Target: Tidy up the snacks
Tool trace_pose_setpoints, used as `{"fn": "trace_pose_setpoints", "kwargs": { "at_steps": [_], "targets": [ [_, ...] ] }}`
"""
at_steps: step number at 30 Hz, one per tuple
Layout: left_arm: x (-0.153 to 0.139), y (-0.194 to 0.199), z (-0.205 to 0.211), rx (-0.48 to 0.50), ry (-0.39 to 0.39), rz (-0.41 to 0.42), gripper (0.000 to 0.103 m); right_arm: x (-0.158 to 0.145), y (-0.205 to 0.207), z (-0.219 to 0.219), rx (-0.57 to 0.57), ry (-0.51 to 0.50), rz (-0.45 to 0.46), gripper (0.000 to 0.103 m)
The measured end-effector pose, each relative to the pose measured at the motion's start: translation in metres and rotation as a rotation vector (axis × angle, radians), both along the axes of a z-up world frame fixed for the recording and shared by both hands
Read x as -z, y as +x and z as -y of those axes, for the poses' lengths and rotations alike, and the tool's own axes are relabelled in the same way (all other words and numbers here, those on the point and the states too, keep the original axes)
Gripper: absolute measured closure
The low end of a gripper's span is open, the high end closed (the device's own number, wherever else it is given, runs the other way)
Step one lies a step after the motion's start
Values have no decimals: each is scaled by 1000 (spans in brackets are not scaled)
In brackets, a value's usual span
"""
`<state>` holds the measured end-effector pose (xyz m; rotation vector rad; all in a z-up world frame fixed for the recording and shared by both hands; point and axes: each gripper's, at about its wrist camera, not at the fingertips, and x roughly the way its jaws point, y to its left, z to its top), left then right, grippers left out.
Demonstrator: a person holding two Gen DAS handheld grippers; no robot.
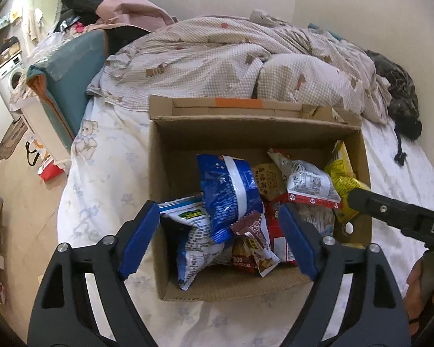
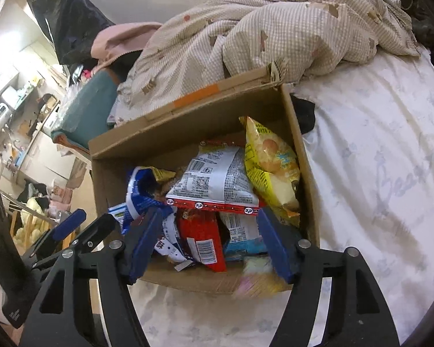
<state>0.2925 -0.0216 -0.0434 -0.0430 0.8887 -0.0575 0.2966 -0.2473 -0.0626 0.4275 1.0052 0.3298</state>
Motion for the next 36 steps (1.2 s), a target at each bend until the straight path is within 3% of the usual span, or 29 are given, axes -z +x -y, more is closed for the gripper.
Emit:
{"fn": "trace_pose_setpoints", "kwargs": {
  "at_steps": [5,13,17,23,27,32,36],
  "targets": [
    [-18,-10,-11,-24,-15,31,21,-16,-14,6,5,1,42,31],
    [-36,-51,-31,-71,-14,98,21,-41,-55,7,-5,-31,121,17],
    [-38,-72,-40,-95,3,90,5,-42,-75,10,-2,-43,118,3],
    [-37,-107,-52,-109,-30,70,0,-43,-112,11,37,-60,151,0],
    [-36,-132,-52,-106,-26,80,0,-44,-136,0,46,-123,189,0],
    [-42,-161,-45,-101,31,142,0,-46,-156,-3,81,-168,226,0],
    [-48,-176,-46,-88,18,188,0,-42,-164,-7,104,-207,255,0]
  ]
}}
